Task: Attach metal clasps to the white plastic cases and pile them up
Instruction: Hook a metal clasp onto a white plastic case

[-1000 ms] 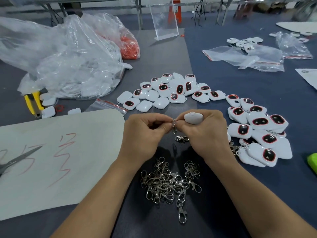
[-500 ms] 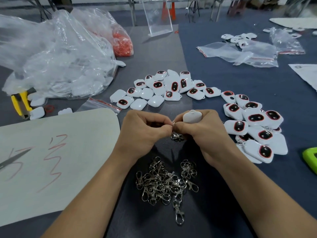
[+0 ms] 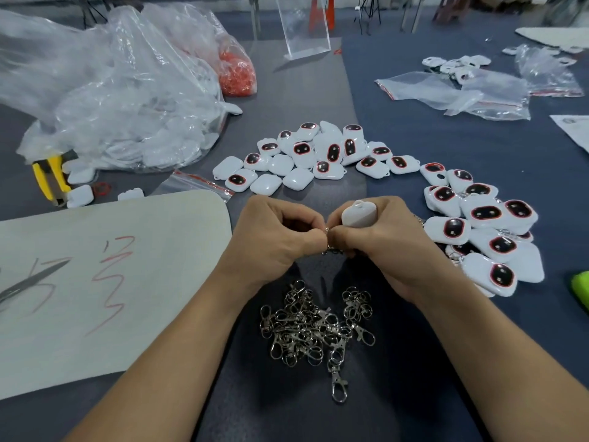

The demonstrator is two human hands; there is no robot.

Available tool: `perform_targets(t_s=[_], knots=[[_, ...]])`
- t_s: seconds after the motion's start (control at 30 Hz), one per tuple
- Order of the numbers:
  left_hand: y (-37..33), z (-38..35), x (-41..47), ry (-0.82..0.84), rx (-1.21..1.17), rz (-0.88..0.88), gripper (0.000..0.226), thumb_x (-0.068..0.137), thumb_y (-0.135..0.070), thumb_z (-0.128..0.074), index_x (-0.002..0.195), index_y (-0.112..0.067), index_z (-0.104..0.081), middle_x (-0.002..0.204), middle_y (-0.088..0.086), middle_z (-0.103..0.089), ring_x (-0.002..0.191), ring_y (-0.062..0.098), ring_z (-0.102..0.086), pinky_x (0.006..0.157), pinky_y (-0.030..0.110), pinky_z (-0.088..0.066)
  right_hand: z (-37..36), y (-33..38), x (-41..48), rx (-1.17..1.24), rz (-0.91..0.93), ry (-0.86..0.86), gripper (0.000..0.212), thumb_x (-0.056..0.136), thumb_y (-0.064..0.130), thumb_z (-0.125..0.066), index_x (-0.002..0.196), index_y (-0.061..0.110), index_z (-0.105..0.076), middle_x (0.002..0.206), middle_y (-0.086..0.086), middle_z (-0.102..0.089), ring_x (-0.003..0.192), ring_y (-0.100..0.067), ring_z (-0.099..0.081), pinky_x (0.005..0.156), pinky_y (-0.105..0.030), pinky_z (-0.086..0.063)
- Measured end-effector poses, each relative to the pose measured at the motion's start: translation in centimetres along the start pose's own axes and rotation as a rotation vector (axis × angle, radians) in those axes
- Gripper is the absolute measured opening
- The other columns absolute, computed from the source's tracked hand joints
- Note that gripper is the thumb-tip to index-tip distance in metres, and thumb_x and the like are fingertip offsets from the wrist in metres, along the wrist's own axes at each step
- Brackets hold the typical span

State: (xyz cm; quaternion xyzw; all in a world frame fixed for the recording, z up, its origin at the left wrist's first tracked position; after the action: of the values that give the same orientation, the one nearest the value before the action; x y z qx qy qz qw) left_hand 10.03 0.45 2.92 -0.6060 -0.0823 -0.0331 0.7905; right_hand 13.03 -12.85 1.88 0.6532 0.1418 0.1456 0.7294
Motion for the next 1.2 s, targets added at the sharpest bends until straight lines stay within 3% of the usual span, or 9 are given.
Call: perform_targets(t_s=[0.13,0.23,0.37,0.47,0.6,0.77,0.93,1.07,1.2], knots=[[-0.5,2.5,-0.1,-0.27,0.082,-0.041,0.007,0.06,-0.025,-0.07,0.063,-0.023,-0.076,0.054,-0.003,-0.065,0.05,0.005,-0.051,0.05,0.021,-0.039,1.8,0.5,-0.1,-0.331,0.069,-0.168,0.018,0.081,0.006,-0.077,0.079,0.024,-0.08,0.07,0.006,-0.075,0.065,-0.005,-0.07,0.061,-0.018,-0.054],[-2.1,4.1,-0.9,-0.428,0.413,-0.144,0.005,0.064,-0.021,-0.073,0.06,-0.021,-0.069,0.053,-0.01,-0.06,0.047,0.004,-0.052,0.049,0.016,-0.04,1.6,1.1,-0.4,-0.615,0.114,-0.171,0.02,0.082,0.014,-0.078,0.079,0.034,-0.081,0.075,0.012,-0.076,0.07,0.0,-0.068,0.059,-0.007,-0.047],[-2.7,2.4,-0.9,-0.295,0.733,-0.227,0.009,0.069,-0.02,-0.074,0.062,-0.02,-0.067,0.06,-0.007,-0.06,0.059,0.012,-0.055,0.058,0.03,-0.048,1.7,0.1,0.0,-0.772,0.01,-0.067,0.019,0.082,0.017,-0.075,0.079,0.034,-0.08,0.082,0.007,-0.076,0.079,-0.013,-0.068,0.072,-0.028,-0.056],[-2.4,0.5,-0.5,-0.137,0.838,-0.256,0.007,0.07,-0.028,-0.07,0.067,-0.022,-0.072,0.063,-0.009,-0.06,0.063,0.016,-0.056,0.063,0.036,-0.05,3.0,0.7,0.1,-0.827,0.026,-0.146,0.017,0.081,0.012,-0.067,0.075,0.024,-0.079,0.074,0.002,-0.074,0.073,-0.019,-0.067,0.067,-0.035,-0.057],[-0.9,-0.4,0.1,0.005,0.755,-0.194,0.007,0.071,-0.031,-0.076,0.075,-0.026,-0.077,0.062,-0.014,-0.059,0.065,0.008,-0.053,0.065,0.024,-0.043,5.1,1.7,-0.2,-0.68,0.044,-0.387,0.03,0.082,0.011,-0.066,0.101,0.028,-0.079,0.091,0.006,-0.076,0.084,-0.018,-0.066,0.077,-0.031,-0.053],[1.1,0.1,0.8,0.025,0.599,-0.041,0.011,0.069,-0.03,-0.082,0.08,-0.032,-0.078,0.069,-0.015,-0.071,0.069,0.001,-0.062,0.062,0.01,-0.042,3.5,0.5,0.0,-0.567,-0.008,-0.226,0.031,0.084,0.021,-0.064,0.104,0.037,-0.046,0.075,0.004,-0.064,0.062,-0.009,-0.057,0.055,-0.028,-0.04],[1.1,-0.1,0.8,0.048,0.596,-0.051,0.019,0.064,-0.04,-0.071,0.079,-0.03,-0.077,0.071,-0.012,-0.07,0.069,0.006,-0.061,0.064,0.016,-0.042,2.2,0.5,0.3,-0.697,0.05,-0.128,0.016,0.088,0.021,-0.07,0.098,0.032,-0.067,0.087,0.012,-0.068,0.075,-0.008,-0.059,0.059,-0.008,-0.039],[0.9,-0.2,0.8,0.068,0.6,-0.083,0.018,0.065,-0.04,-0.07,0.08,-0.031,-0.077,0.069,-0.012,-0.068,0.068,0.009,-0.061,0.063,0.02,-0.042,1.8,0.0,0.4,-0.617,0.046,-0.105,0.029,0.088,0.022,-0.072,0.112,0.038,-0.07,0.09,0.011,-0.071,0.076,-0.011,-0.061,0.075,-0.024,-0.051],[1.0,-0.1,0.9,0.075,0.609,-0.101,0.017,0.065,-0.035,-0.071,0.081,-0.033,-0.078,0.067,-0.019,-0.065,0.066,0.005,-0.059,0.061,0.01,-0.035,1.6,-0.5,0.7,-0.538,0.029,-0.072,0.026,0.087,0.023,-0.074,0.098,0.034,-0.055,0.067,0.005,-0.068,0.056,-0.011,-0.058,0.059,-0.029,-0.048]])
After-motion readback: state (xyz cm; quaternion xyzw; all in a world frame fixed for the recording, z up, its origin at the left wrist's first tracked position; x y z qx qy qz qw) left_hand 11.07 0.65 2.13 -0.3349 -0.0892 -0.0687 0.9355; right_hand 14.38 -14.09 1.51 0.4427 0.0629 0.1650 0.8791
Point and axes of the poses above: each hand's wrist, its own x-axis towards the middle knuckle, its own z-axis out of the back of the hand, y = z × x, the point moved 10 cm from there along x, towards the middle knuckle
